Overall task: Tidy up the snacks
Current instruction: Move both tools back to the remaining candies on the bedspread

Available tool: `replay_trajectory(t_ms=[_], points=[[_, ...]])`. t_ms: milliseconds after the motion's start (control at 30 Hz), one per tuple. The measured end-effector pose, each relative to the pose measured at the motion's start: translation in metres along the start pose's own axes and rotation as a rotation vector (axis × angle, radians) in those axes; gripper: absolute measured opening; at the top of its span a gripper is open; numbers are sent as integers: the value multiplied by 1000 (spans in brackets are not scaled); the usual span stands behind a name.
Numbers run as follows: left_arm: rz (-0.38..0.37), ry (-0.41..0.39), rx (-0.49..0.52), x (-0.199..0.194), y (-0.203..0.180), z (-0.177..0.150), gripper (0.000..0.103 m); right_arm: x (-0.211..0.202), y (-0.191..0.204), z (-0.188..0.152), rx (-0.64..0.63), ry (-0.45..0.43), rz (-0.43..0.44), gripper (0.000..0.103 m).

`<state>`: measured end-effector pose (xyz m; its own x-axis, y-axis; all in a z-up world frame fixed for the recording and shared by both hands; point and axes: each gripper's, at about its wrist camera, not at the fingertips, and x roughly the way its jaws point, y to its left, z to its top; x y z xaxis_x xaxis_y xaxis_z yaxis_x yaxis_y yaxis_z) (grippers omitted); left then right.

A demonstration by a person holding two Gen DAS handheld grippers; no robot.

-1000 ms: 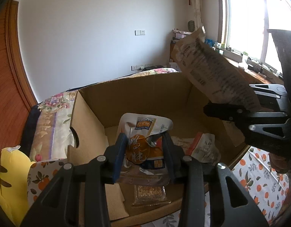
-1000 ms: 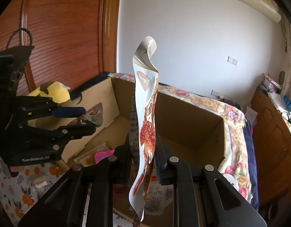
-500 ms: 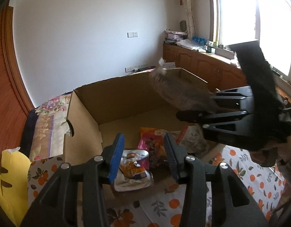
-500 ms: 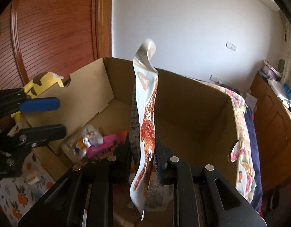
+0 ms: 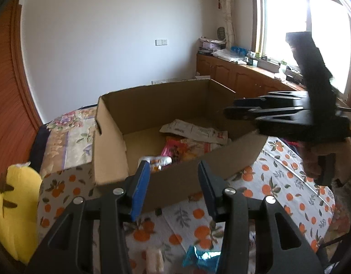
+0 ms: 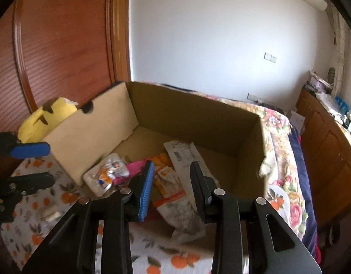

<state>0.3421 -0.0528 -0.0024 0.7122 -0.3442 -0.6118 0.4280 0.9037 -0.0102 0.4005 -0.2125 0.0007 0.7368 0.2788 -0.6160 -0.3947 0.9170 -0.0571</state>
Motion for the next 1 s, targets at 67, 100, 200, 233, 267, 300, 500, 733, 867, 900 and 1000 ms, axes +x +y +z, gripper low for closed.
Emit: replay_trajectory(t_ms=[67,100,200,233,267,300,500,733,867,900,1000], points=[[-1,7,-14,-5,0,-10,46,-18,3,-10,7,-12,10,33],[0,12,-20,-8,-1,-17,47,-28,5,-17,9,-15,16,33],[0,26,-36,-15,-3,-37,47,-47,11,-34,22,-19,35,34],[1,30,-41,-16,-4,-42,47,-51,14,-39,27,-18,44,34],[1,31,-48,-18,-6,-48,48,-55,16,-45,34,-17,55,35],[0,35,-59,-19,-6,-57,48,-60,20,-52,40,-17,63,35],[3,73,-78,-18,-15,-92,48,-65,36,-87,59,10,97,40],[4,103,-106,-11,-21,-122,48,-54,49,-128,87,71,128,50],[-7,115,-123,-5,-25,-130,48,-45,49,-141,95,95,114,50],[-10,118,-128,-4,-26,-132,48,-42,48,-143,100,102,116,50],[-16,125,-136,-3,-28,-135,48,-31,45,-144,112,128,122,50]])
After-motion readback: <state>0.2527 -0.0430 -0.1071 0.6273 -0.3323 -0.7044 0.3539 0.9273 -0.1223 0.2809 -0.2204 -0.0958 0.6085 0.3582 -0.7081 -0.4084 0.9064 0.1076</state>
